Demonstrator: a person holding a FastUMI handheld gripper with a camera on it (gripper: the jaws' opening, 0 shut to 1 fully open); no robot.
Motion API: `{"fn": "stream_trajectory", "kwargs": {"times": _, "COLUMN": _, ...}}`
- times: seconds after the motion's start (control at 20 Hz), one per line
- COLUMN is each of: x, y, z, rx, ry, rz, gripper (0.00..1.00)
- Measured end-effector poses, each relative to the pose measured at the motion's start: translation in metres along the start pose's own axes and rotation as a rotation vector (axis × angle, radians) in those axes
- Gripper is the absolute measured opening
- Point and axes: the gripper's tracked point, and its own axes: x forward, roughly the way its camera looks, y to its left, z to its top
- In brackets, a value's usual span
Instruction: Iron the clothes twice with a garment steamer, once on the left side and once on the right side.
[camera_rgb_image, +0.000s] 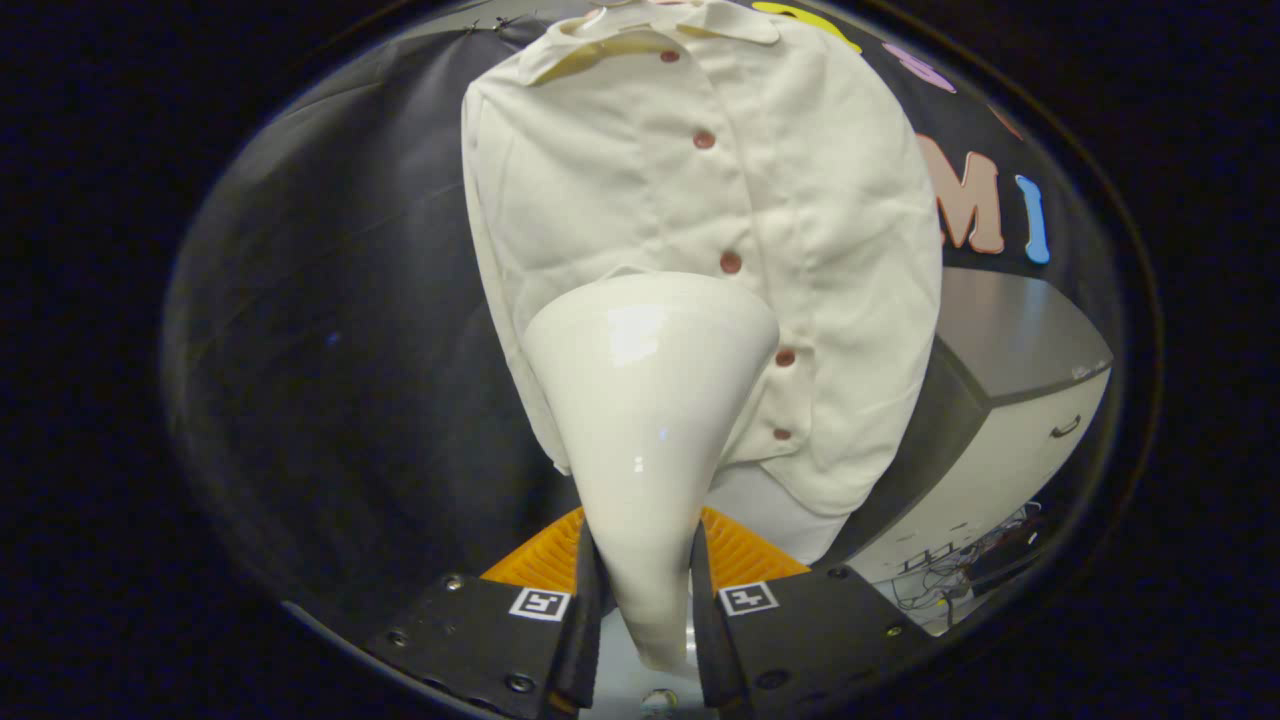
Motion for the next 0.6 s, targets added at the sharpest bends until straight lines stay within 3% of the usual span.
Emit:
{"fn": "stream_trajectory", "kwargs": {"times": 0.4, "x": -0.127, "y": -0.007, "z": 0.111, "rx": -0.09, "ry": -0.176, "rz": 0.032, "gripper": 0.4}}
{"fn": "stream_trajectory", "kwargs": {"times": 0.5, "x": -0.144, "y": -0.019, "z": 0.134, "rx": -0.085, "ry": -0.207, "rz": 0.039, "gripper": 0.39}}
{"fn": "stream_trajectory", "kwargs": {"times": 0.6, "x": -0.132, "y": -0.04, "z": 0.158, "rx": -0.058, "ry": -0.228, "rz": 0.03, "gripper": 0.39}}
